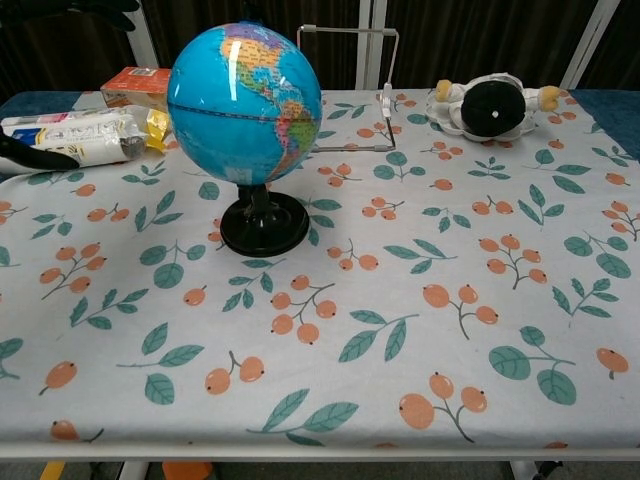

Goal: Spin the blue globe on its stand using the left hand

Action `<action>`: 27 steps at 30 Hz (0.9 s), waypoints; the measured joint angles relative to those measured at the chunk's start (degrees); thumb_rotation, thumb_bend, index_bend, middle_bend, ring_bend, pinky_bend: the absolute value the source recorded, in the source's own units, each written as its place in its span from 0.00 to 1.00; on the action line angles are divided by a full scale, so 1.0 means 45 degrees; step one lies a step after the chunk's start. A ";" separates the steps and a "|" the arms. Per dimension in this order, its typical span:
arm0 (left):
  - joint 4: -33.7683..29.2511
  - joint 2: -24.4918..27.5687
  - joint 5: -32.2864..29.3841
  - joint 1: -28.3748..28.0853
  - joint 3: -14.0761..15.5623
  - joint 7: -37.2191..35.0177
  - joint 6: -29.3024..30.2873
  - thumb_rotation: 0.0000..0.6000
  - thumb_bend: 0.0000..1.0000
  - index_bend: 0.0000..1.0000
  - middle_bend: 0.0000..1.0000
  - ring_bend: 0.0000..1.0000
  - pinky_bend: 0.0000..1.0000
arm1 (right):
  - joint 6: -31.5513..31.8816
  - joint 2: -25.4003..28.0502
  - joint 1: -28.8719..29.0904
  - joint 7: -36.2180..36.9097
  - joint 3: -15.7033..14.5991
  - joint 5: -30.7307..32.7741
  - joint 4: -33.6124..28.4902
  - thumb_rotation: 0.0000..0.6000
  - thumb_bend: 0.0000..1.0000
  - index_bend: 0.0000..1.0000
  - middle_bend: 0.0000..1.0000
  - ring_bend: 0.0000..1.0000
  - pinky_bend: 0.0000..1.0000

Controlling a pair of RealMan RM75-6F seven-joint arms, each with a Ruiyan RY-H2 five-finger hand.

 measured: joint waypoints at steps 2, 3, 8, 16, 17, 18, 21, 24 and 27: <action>0.0037 -0.0062 0.0423 -0.0048 0.0035 -0.0302 0.0134 1.00 0.09 0.07 0.11 0.00 0.00 | -0.0019 -0.0006 0.0001 0.0010 -0.0003 0.0013 0.0016 1.00 0.24 0.00 0.00 0.00 0.00; 0.0041 -0.0087 0.0602 -0.0088 0.0063 -0.0426 0.0158 1.00 0.09 0.07 0.11 0.00 0.00 | -0.0035 -0.0016 0.0001 0.0019 -0.0010 0.0019 0.0027 1.00 0.24 0.00 0.00 0.00 0.00; -0.0031 -0.0275 0.1397 -0.0482 0.0252 -0.0872 -0.0010 1.00 0.10 0.07 0.11 0.00 0.00 | -0.0088 -0.0063 0.0012 0.0062 -0.0022 0.0046 0.0090 1.00 0.24 0.00 0.00 0.00 0.00; -0.0036 -0.0724 0.1542 -0.1001 0.0060 -0.0877 -0.0416 1.00 0.12 0.07 0.11 0.00 0.00 | -0.0120 -0.0078 0.0012 0.0153 -0.0017 0.0089 0.0169 1.00 0.24 0.00 0.00 0.00 0.00; -0.0032 -0.0744 0.1543 -0.1027 0.0050 -0.0857 -0.0450 1.00 0.12 0.07 0.11 0.00 0.00 | -0.0130 -0.0085 0.0015 0.0163 -0.0017 0.0093 0.0180 1.00 0.24 0.00 0.00 0.00 0.00; -0.0028 -0.0774 0.1533 -0.1065 0.0036 -0.0830 -0.0508 1.00 0.12 0.07 0.11 0.00 0.00 | -0.0139 -0.0094 0.0017 0.0172 -0.0022 0.0093 0.0192 1.00 0.24 0.00 0.00 0.00 0.00; -0.0009 -0.0907 0.1461 -0.1191 -0.0015 -0.0769 -0.0663 1.00 0.12 0.07 0.10 0.00 0.00 | -0.0147 -0.0106 0.0021 0.0198 -0.0028 0.0084 0.0212 1.00 0.24 0.00 0.00 0.00 0.00; 0.0052 -0.0997 0.1385 -0.1270 -0.0044 -0.0757 -0.0759 1.00 0.12 0.07 0.10 0.00 0.00 | -0.0143 -0.0108 0.0021 0.0218 -0.0024 0.0084 0.0227 1.00 0.24 0.00 0.00 0.00 0.00; 0.0105 -0.1028 0.1276 -0.1316 -0.0030 -0.0720 -0.0894 1.00 0.12 0.07 0.10 0.00 0.00 | -0.0139 -0.0107 0.0018 0.0239 -0.0021 0.0090 0.0234 1.00 0.24 0.00 0.00 0.00 0.00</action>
